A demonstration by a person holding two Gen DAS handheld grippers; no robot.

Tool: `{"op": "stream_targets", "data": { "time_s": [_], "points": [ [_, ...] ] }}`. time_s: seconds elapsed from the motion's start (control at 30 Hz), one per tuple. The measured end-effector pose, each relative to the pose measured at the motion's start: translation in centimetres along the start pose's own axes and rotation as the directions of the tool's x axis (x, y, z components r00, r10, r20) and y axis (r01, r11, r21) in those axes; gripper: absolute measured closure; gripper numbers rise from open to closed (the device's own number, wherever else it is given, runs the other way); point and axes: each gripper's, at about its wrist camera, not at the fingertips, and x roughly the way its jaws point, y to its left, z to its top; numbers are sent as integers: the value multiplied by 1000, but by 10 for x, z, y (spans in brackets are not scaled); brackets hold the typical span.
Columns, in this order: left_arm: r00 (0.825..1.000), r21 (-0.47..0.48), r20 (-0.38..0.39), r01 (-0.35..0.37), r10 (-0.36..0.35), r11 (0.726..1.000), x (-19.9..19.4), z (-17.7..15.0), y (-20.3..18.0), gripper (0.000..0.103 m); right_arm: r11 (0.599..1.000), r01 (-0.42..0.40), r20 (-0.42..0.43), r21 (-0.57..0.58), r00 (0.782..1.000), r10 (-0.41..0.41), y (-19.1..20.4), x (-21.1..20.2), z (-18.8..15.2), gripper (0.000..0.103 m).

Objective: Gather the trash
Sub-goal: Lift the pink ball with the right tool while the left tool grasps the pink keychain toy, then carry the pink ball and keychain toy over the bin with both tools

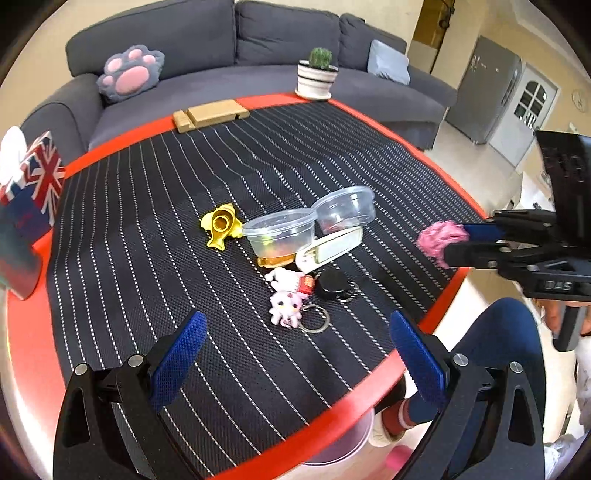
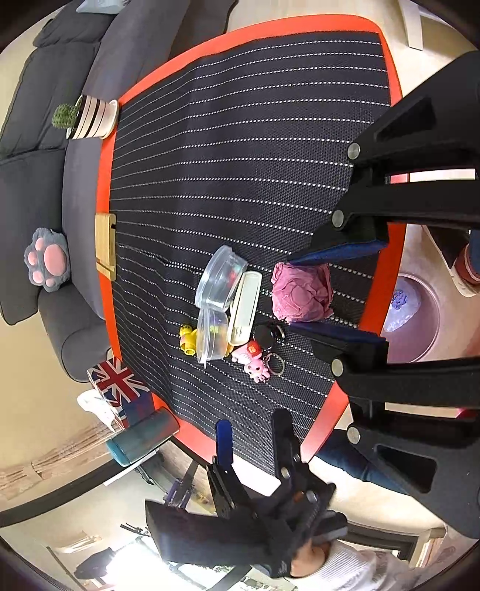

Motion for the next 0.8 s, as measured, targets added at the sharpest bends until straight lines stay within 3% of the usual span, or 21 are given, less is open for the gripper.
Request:
{"op": "stream_targets", "data": {
  "time_s": [0.3,0.37,0.5,0.57,0.63,0.8],
  "points": [
    [999,63,-38,-31,34,998,27,8,5,9,1000,0,-5,13,1000,0,-7,1,-2,72],
    [998,70,-48,-29,32,997,32,7,5,22,1000,0,-8,14,1000,0,-8,2,-2,72],
    [998,78,-62,-26,31,997,41,6,6,37,1000,0,-13,17,1000,1,-11,4,-2,72],
    [997,82,-67,-26,31,996,43,4,6,51,1000,-1,-15,19,1000,1,-12,5,-2,72],
    [997,86,-66,-27,32,996,44,2,5,54,1000,-1,-18,20,1000,1,-12,7,-2,72],
    [998,91,-68,-11,17,996,41,1,1,75,1000,-7,-24,19,1000,7,-12,10,-2,72]
  ]
}}
